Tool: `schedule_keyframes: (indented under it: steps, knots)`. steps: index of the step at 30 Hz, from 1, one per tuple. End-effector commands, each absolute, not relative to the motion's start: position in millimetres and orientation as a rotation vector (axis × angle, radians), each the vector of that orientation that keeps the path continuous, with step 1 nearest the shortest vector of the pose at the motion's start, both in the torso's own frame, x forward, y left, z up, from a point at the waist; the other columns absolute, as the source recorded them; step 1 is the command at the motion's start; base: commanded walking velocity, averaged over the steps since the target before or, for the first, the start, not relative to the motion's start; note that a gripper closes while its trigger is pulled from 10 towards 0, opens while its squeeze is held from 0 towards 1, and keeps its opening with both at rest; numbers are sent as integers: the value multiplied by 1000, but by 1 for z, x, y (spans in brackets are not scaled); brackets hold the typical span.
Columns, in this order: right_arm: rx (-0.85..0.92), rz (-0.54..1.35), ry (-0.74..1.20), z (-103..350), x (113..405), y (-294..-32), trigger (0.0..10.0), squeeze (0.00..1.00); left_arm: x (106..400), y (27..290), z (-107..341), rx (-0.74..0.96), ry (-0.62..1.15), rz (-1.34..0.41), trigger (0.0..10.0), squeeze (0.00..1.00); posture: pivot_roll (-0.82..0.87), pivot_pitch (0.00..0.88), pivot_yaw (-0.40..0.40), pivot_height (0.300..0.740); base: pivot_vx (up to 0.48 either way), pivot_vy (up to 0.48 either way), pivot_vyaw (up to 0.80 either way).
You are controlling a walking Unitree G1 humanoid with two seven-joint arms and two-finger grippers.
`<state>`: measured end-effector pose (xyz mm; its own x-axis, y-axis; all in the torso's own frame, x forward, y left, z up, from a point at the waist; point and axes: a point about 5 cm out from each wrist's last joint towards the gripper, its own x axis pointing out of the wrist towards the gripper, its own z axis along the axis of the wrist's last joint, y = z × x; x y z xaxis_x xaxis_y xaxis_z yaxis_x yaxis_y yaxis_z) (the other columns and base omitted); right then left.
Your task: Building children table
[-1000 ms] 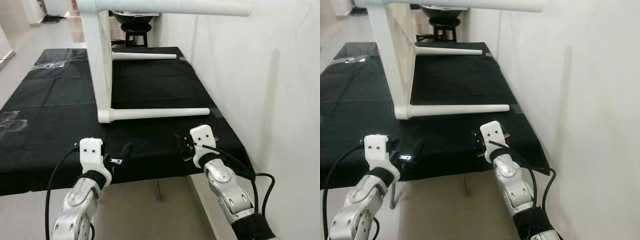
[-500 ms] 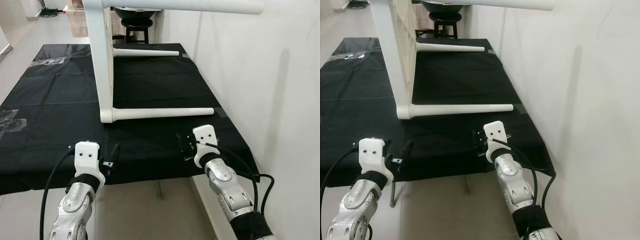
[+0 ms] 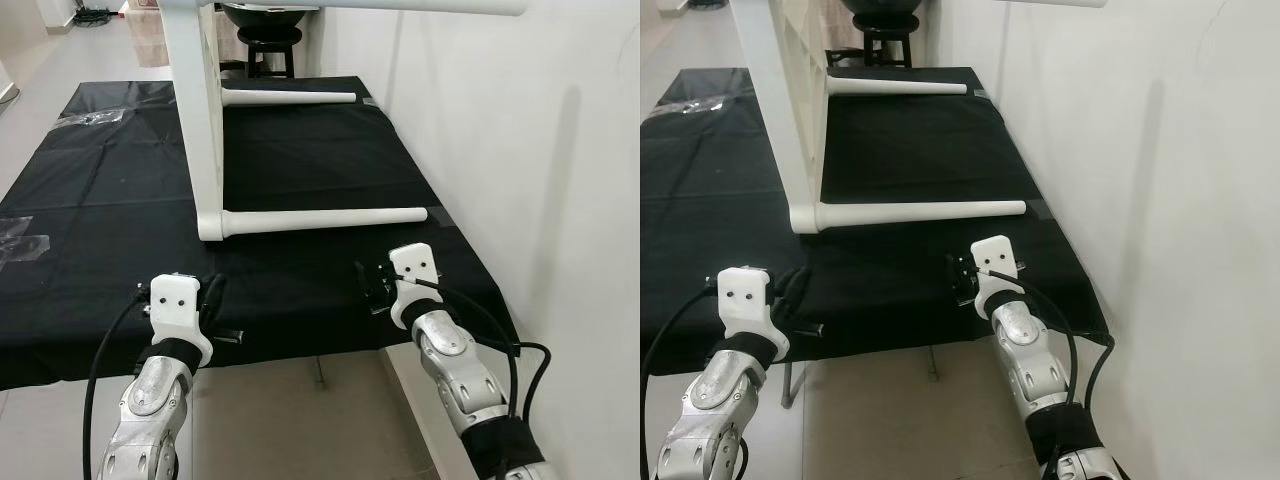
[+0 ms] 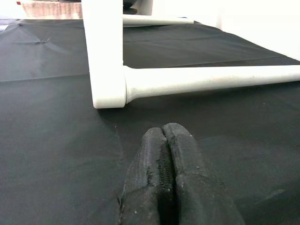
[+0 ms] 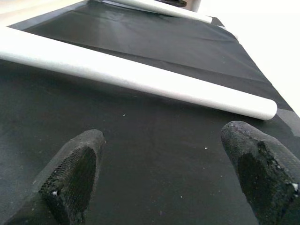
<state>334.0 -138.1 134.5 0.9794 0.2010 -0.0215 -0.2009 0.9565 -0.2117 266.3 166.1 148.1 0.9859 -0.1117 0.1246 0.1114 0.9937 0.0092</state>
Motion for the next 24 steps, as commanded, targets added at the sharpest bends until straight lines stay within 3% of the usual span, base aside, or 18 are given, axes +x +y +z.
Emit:
schedule_keyframes:
  steps: [1,11,13,14,24]
  knots:
    - [-200,208,-16,137,335,-138,10000,0,266,167,146,11,-120,-109,0,0,65,166,-62,740,0,0,0]
    - [-197,223,-31,139,335,-136,10000,0,265,165,147,20,-123,-129,0,0,78,168,-60,740,0,0,0]
    - [-197,223,-34,140,335,-136,10000,0,265,166,147,30,-118,-122,392,0,78,167,-60,740,0,0,0]
    - [-198,225,-40,141,335,-136,10000,0,265,167,145,46,-92,-110,10000,0,79,165,-57,740,0,0,0]
    - [-42,161,-103,151,337,-147,10000,0,270,159,159,11,-130,-201,10000,0,81,153,-61,740,260,0,552]
